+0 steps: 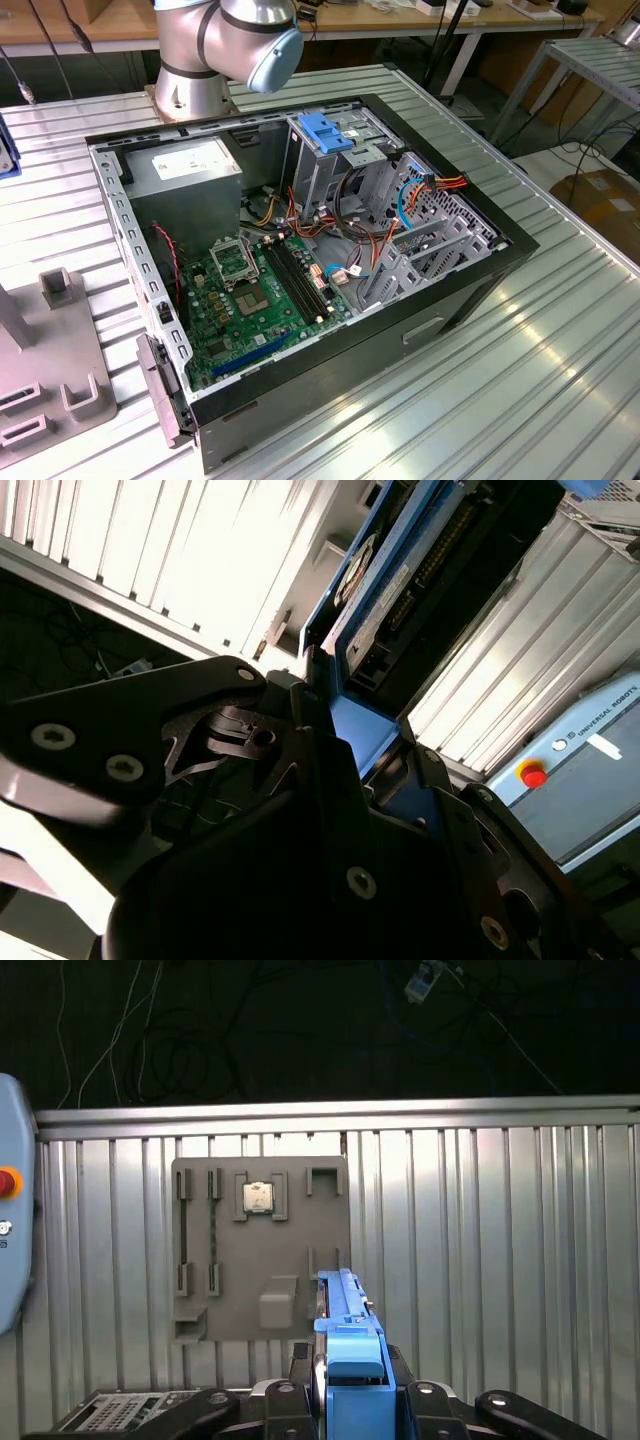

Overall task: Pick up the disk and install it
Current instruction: 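Pick up the disk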

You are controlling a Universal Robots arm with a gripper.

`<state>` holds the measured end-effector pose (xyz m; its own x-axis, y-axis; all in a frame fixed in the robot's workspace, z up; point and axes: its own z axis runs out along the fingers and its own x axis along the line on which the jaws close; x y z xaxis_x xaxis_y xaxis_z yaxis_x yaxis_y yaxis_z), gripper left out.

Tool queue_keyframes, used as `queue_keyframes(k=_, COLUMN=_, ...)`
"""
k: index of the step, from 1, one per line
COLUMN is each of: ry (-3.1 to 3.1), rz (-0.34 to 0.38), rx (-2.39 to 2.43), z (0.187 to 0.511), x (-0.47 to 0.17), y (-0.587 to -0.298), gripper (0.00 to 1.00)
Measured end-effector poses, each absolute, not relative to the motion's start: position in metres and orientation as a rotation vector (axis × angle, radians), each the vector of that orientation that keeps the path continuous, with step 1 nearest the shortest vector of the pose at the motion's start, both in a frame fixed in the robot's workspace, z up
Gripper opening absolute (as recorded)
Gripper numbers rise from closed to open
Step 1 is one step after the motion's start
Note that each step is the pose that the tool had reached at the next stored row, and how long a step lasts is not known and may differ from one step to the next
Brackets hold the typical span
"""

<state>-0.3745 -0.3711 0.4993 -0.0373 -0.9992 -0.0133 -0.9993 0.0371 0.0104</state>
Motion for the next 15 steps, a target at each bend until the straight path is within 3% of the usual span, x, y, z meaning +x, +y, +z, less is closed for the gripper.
queue_keyframes(k=15, ry=2.261, rz=0.026, rx=-2.178, z=0.499, x=-0.347, y=-0.371, gripper=0.37)
